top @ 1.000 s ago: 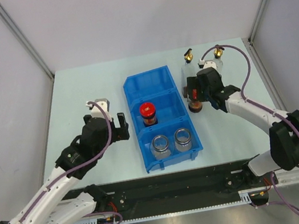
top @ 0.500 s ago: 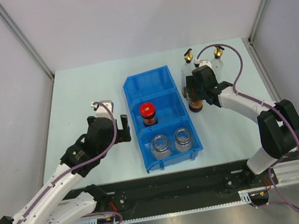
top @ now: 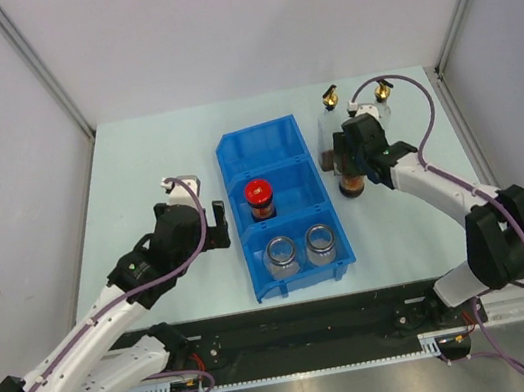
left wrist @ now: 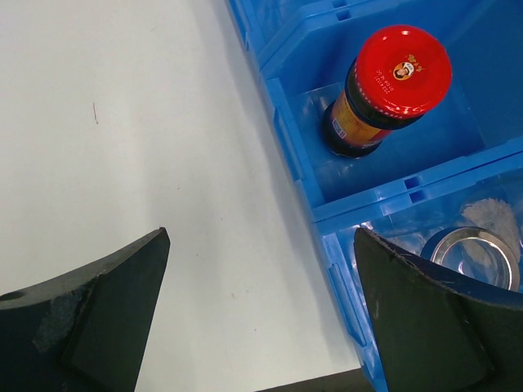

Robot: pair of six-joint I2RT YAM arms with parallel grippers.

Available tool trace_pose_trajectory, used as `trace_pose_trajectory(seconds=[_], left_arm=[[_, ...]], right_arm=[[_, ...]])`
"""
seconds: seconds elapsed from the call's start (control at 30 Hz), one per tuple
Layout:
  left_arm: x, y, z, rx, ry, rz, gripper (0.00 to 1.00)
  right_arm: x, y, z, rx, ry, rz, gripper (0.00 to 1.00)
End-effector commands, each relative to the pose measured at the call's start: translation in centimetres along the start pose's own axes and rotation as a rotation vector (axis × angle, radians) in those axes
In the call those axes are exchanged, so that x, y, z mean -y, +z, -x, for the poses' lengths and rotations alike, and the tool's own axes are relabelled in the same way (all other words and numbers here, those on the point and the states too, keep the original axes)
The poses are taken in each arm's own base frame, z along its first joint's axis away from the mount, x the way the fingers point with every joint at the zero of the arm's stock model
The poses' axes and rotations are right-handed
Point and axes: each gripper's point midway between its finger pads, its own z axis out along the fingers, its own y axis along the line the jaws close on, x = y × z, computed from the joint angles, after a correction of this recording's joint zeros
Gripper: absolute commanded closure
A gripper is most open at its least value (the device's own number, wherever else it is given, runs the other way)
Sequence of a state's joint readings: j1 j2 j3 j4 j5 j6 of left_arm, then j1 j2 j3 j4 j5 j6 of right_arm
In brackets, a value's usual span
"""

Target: Organize the condiment bottles

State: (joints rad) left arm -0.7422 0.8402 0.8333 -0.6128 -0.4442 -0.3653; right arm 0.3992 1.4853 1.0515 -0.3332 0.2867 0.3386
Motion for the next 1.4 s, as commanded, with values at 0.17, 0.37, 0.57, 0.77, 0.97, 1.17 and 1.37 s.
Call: trace_pose_trajectory(seconds=[0.17, 0.37, 0.57, 0.77, 0.97, 1.17, 1.37], left_arm=[[0.1, 0.0, 0.7, 0.026, -0.015, 0.001, 0.00], [0.1, -0.1, 0.7, 0.030, -0.018, -0.001, 0.00], [0.1, -0.1, 0.6, 0.027, -0.021, -0.003, 0.00], [0.0, -0.2, 0.5, 0.028, -0.022, -0.002, 0.01], [0.0, -0.1, 0.5, 0.028, -0.025, -0.001, 0.00], [0.0, -0.2, 0.5, 0.028, -0.024, -0.002, 0.00], [0.0, -0.1, 0.4, 0.023, -0.021, 0.000, 0.00]], right_arm=[[-0.7, -9.5, 9.9, 0.331, 0.092, 0.105, 1.00], [-2.9, -12.8, 11.0, 0.384, 0.074, 0.208, 1.00], [-7.1, -16.2, 12.2, 0.466, 0.026, 0.392, 1.00], [-10.4, -15.8, 11.5, 0.456, -0.015, 0.468, 1.00], [-13.7, -14.5, 10.6, 0.440, -0.057, 0.526, 1.00], [-15.7, -11.7, 9.2, 0.385, -0.089, 0.525, 1.00], [-17.0, -8.8, 7.4, 0.327, -0.127, 0.504, 1.00]])
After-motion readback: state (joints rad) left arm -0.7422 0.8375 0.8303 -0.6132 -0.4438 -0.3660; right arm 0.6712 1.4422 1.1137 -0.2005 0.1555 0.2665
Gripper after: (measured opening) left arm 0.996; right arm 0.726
